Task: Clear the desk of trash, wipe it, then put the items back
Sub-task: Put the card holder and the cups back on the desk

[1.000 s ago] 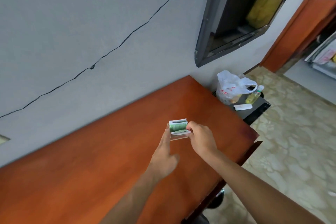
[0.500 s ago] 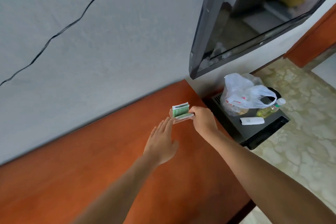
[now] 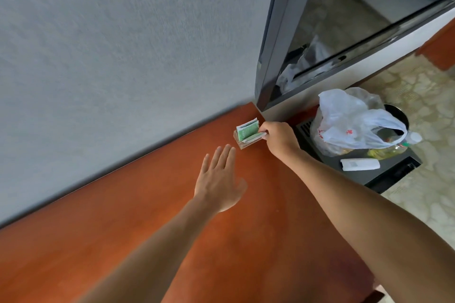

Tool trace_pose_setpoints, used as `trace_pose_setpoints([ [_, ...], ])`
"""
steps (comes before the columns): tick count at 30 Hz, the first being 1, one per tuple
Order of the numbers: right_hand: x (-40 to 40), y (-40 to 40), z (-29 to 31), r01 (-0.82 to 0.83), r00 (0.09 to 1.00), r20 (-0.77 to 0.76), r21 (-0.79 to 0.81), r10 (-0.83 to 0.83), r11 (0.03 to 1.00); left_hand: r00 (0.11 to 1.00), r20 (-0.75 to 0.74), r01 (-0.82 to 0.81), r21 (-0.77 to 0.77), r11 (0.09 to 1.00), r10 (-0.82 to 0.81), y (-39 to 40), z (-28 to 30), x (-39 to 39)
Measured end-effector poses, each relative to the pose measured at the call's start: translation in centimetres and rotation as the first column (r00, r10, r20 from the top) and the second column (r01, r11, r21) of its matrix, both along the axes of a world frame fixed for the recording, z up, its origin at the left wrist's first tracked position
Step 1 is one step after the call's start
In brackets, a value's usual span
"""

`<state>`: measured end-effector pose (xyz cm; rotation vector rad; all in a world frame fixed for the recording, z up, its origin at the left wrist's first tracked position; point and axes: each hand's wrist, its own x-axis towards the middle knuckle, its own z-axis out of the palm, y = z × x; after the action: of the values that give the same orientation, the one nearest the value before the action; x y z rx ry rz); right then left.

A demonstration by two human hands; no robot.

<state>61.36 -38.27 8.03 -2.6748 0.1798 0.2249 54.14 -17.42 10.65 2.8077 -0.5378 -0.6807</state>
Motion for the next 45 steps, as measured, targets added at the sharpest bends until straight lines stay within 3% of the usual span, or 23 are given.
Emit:
trace_pose_setpoints([
  [8, -1.2, -0.3, 1.5, -0.090, 0.995, 0.024, -0.068, 0.092, 0.994, 0.998, -0.014, -0.054, -0.012, 0.998, 0.053, 0.5, 0.3, -0.7],
  [14, -5.7, 1.6, 4.4, -0.002, 0.995, 0.095, -0.136, 0.015, 0.991, 0.992, 0.054, -0.112, 0.005, 0.994, 0.111, 2.2, 3.3, -3.6],
  [18, -11.4, 6.0, 6.4, -0.049, 0.985, 0.164, 0.009, 0.047, 0.999, 0.975, 0.139, -0.177, 0.019, 0.984, 0.173, 5.4, 5.3, -7.2],
  [28, -25.6, 21.9, 12.2, -0.227, 0.944, 0.246, 0.009, 0.218, 0.974, 0.900, 0.291, -0.335, -0.011, 0.942, 0.323, 17.9, 10.6, -21.1],
  [33, -31.9, 31.2, 15.8, -0.294, 0.911, 0.318, 0.051, 0.263, 0.955, 0.794, 0.365, -0.485, -0.104, 0.869, 0.487, 26.3, 12.9, -29.8],
  [39, -42.4, 44.6, 17.7, -0.418, 0.875, 0.357, 0.220, 0.326, 0.882, 0.610, 0.433, -0.667, -0.171, 0.725, 0.663, 37.1, 15.3, -41.2],
  [45, -52.0, 55.1, 18.6, -0.616, 0.773, 0.373, 0.251, 0.513, 0.746, 0.376, 0.450, -0.851, -0.179, 0.494, 0.810, 46.0, 16.5, -53.4],
])
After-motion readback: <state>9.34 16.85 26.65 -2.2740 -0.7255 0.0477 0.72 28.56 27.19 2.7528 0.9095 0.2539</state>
